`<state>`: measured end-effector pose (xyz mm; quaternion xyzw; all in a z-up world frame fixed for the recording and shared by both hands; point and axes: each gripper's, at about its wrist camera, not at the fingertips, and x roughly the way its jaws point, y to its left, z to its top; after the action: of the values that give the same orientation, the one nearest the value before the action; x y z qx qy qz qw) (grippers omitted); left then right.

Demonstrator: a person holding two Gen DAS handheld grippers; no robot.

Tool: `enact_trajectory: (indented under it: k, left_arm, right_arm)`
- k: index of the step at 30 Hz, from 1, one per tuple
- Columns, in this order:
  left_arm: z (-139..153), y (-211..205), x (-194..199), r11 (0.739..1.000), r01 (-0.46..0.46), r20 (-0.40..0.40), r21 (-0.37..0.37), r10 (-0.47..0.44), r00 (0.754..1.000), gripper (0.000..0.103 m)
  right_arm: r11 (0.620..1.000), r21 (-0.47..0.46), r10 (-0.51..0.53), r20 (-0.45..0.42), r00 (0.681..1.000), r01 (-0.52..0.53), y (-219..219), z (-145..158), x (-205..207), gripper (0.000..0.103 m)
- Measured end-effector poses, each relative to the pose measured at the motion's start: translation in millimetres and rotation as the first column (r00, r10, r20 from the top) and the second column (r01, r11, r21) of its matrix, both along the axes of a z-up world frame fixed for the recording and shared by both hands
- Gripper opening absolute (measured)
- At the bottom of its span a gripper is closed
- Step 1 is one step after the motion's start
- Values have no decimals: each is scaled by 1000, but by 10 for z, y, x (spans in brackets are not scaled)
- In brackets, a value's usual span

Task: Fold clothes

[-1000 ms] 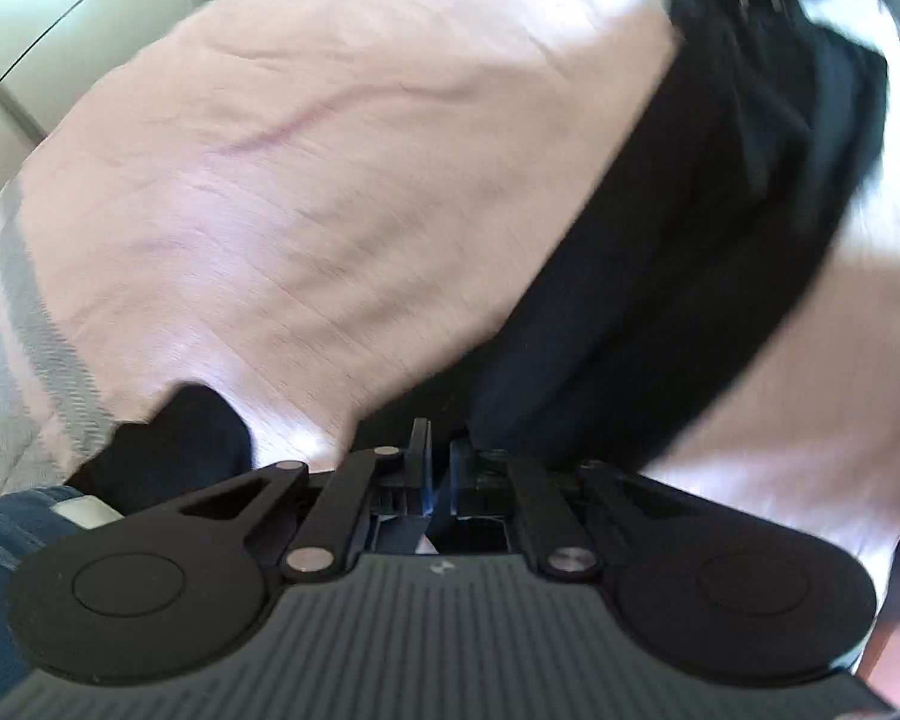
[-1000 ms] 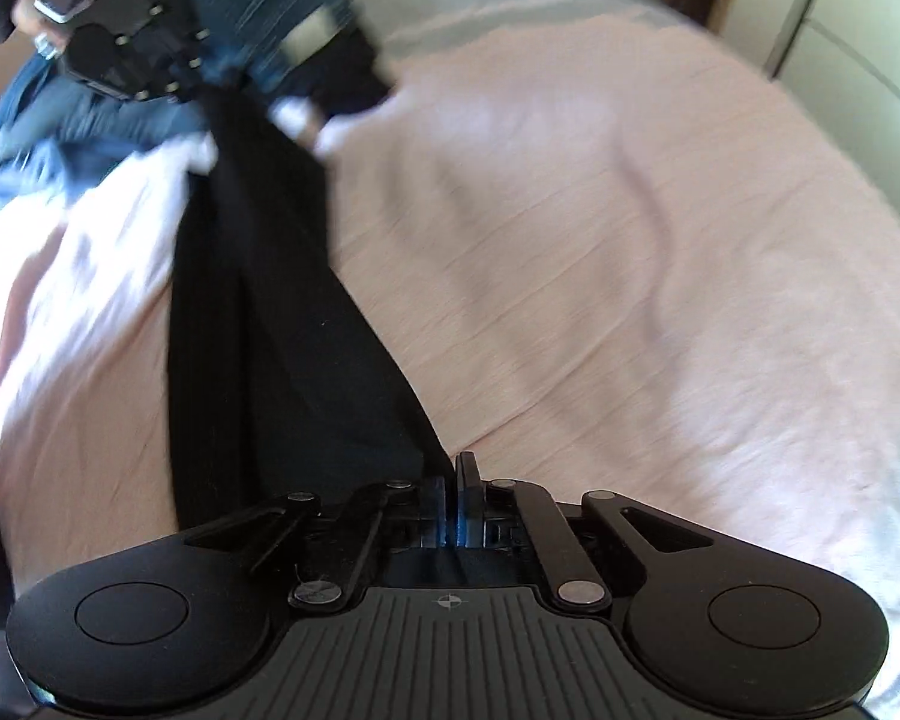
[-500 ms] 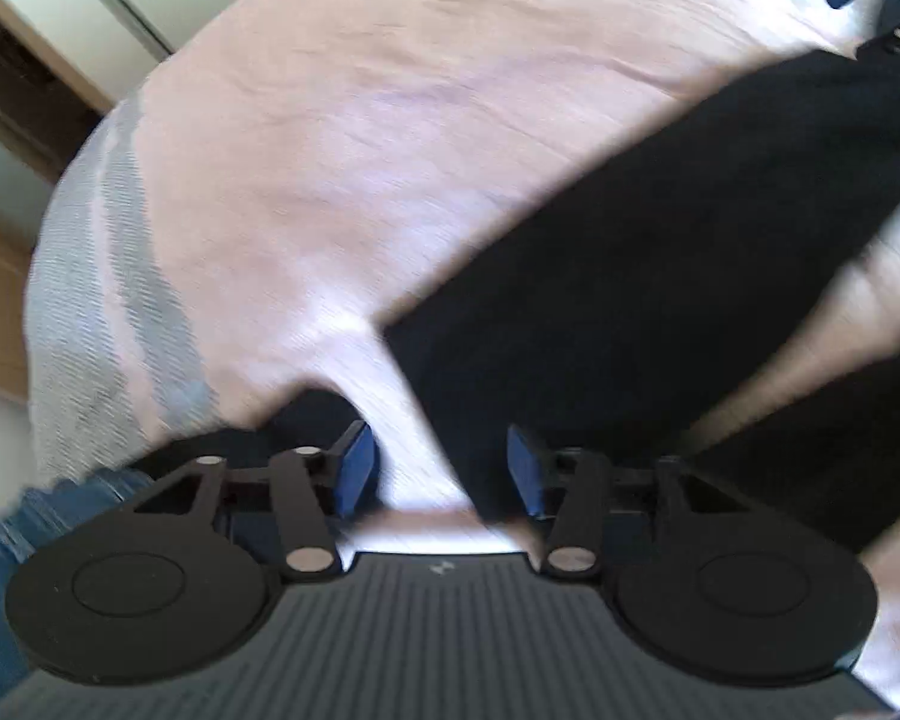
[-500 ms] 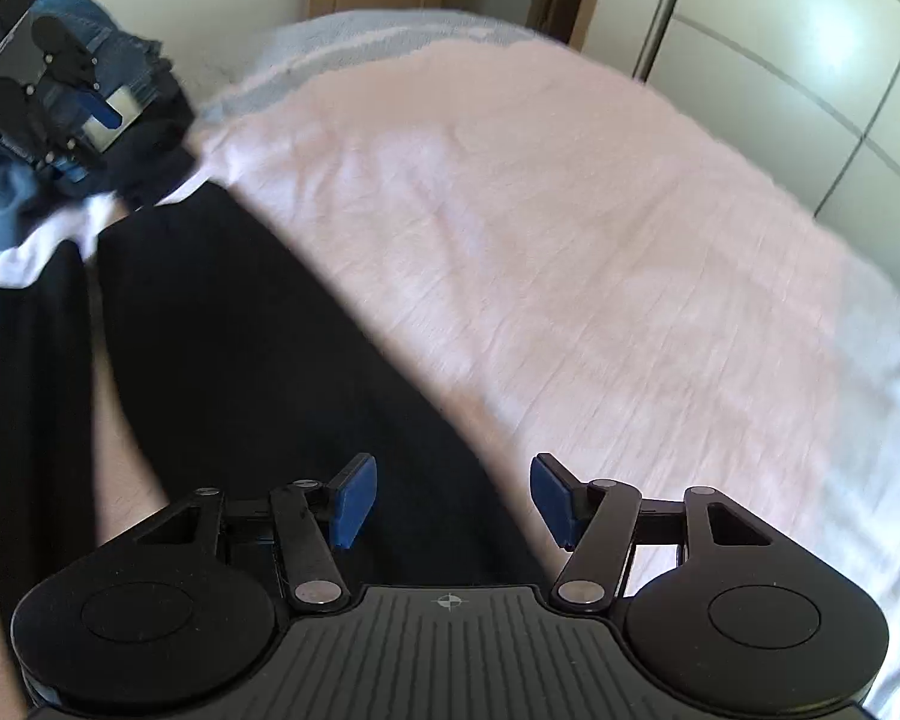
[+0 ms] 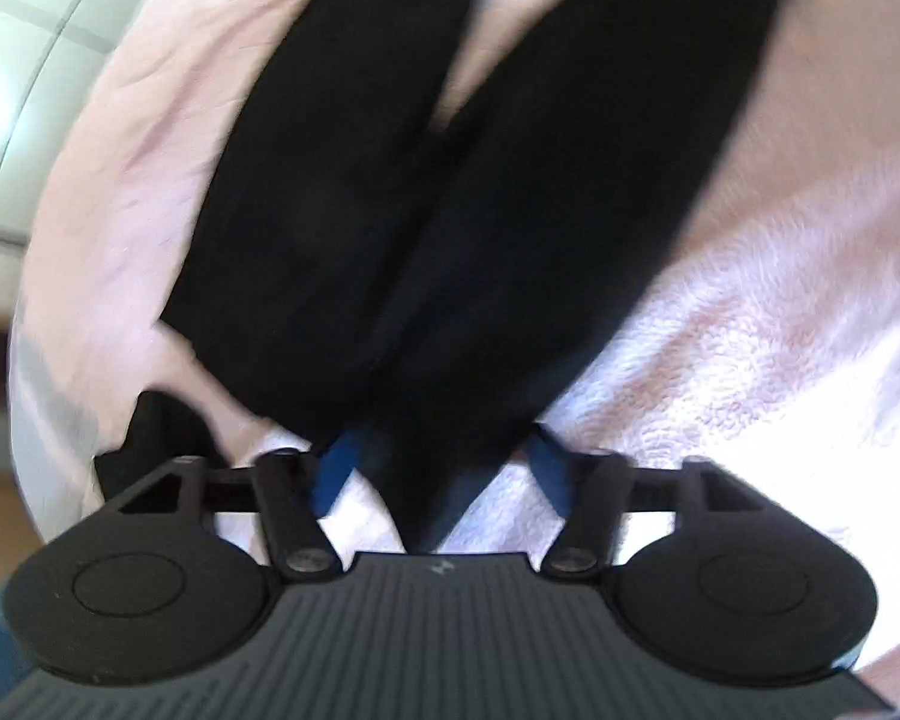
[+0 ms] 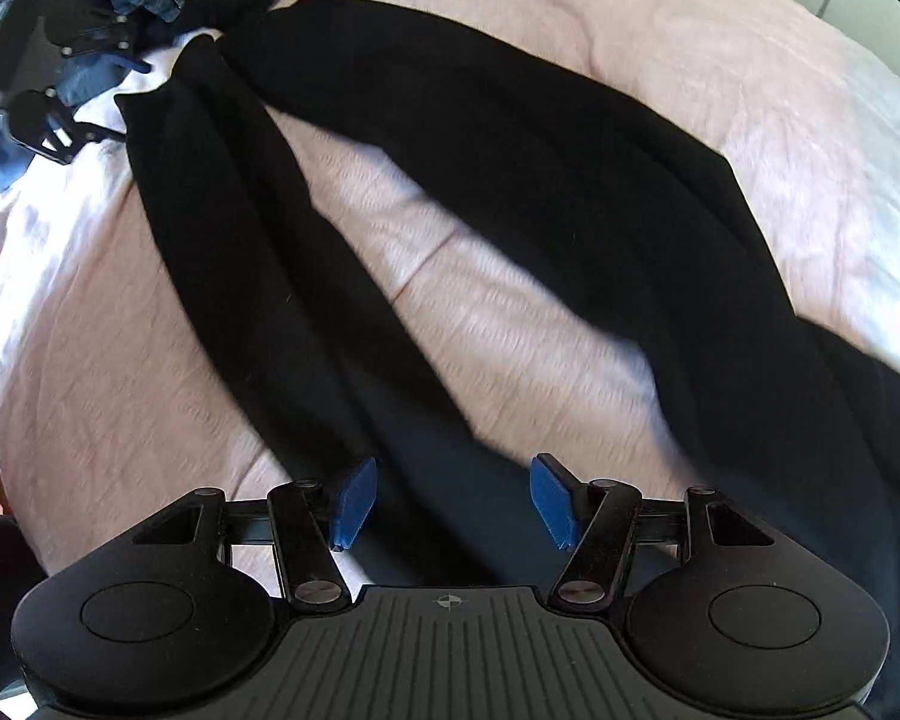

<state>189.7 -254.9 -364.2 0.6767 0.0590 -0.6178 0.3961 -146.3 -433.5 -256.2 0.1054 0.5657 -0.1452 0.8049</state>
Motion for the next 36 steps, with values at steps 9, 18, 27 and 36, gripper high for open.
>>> enact_trajectory:
  k: [9, 18, 27, 36]
  left_arm:
    - [954, 794, 10, 981, -144, -48, 127, 151, 987, 1]
    - [515, 1629, -589, 894, -175, 13, 413, 186, 982, 3]
    - [1035, 1221, -463, 894, -296, -6, 336, 317, 949, 21]
    - [957, 192, -1436, 974, -67, -79, 217, 86, 993, 31]
  right_arm:
    - [996, -20, -86, -29, 996, 86, 96, 189, -316, 61]
    - [985, 56, -160, -91, 983, 165, 192, 6, -686, 61]
    - [856, 61, -511, -63, 858, 514, -184, 130, -1580, 61]
    - [424, 148, -905, 35, 423, 894, -698, 72, -2950, 62]
